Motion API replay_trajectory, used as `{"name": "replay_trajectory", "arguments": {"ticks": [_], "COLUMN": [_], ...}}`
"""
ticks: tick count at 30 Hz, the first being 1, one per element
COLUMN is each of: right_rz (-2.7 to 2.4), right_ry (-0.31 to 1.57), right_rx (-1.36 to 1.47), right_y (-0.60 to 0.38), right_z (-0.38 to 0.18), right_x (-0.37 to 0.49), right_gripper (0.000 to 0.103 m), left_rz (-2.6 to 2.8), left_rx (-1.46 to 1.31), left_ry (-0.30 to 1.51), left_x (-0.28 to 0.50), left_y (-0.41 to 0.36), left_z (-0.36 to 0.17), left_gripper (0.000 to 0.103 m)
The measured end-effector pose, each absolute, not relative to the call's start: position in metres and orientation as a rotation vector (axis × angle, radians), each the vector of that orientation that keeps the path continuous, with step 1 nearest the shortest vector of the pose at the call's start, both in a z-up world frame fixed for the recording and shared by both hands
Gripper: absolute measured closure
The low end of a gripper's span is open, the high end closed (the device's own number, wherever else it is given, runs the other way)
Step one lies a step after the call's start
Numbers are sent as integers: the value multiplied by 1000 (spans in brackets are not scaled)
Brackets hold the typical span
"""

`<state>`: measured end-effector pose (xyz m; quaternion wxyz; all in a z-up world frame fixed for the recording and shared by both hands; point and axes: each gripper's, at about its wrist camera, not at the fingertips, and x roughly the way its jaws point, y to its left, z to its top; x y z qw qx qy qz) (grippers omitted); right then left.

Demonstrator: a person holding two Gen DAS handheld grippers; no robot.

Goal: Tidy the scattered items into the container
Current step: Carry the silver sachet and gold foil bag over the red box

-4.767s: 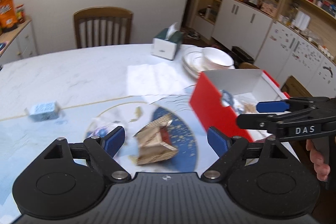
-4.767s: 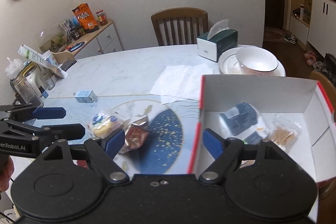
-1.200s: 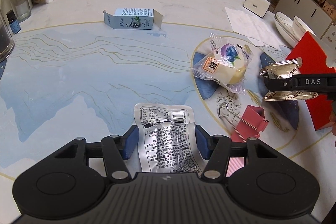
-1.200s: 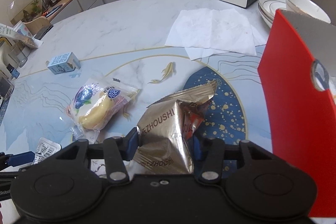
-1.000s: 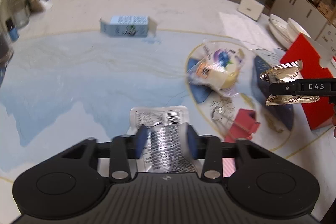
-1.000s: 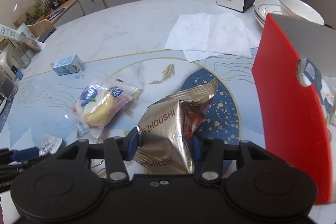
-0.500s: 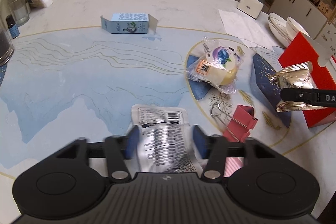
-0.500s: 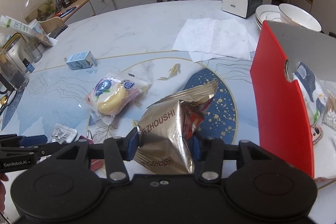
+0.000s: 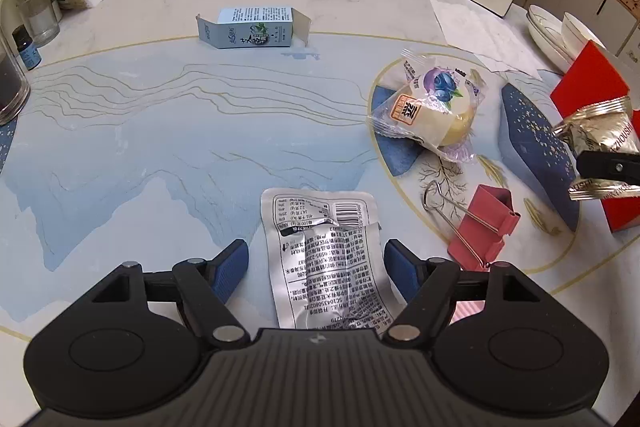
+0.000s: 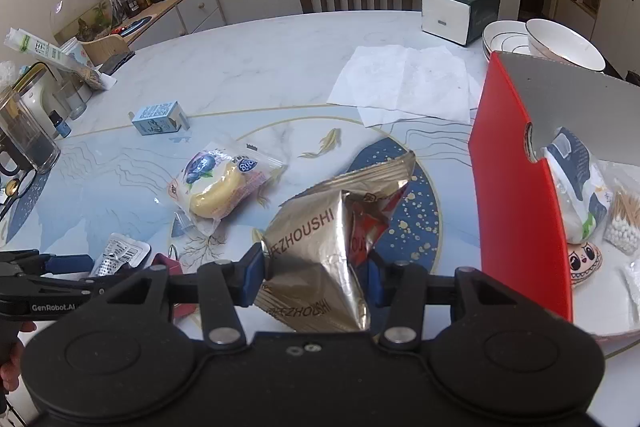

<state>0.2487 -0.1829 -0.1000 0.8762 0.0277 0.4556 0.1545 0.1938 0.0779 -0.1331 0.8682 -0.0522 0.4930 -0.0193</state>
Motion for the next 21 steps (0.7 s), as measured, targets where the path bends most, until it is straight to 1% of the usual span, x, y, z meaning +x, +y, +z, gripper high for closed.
{"name": "replay_trajectory", "arguments": {"ticks": [3, 4, 5, 11, 21], "right_rz": [329, 331, 334, 349, 354], "right_ry": [944, 941, 937, 920, 873], "right_rx": [57, 55, 53, 59, 64], "right_y": [-185, -186, -187, -194, -224], "right_z": [-96, -95, -93, -80, -51], "right_x": [248, 247, 247, 245, 247], "right_gripper": [55, 55, 55, 55, 55], "left_rz": [-31, -33, -35, -29, -17], "left_rx": [-107, -98, -89, -120, -193], "left_ry": [1032, 1030, 1027, 1027, 999], "left_x": [195, 195, 195, 196, 193], "left_y": [77, 76, 74, 77, 74], "left_z": [-133, -133, -132, -132, -119], "left_gripper": [31, 38, 43, 45, 46]}}
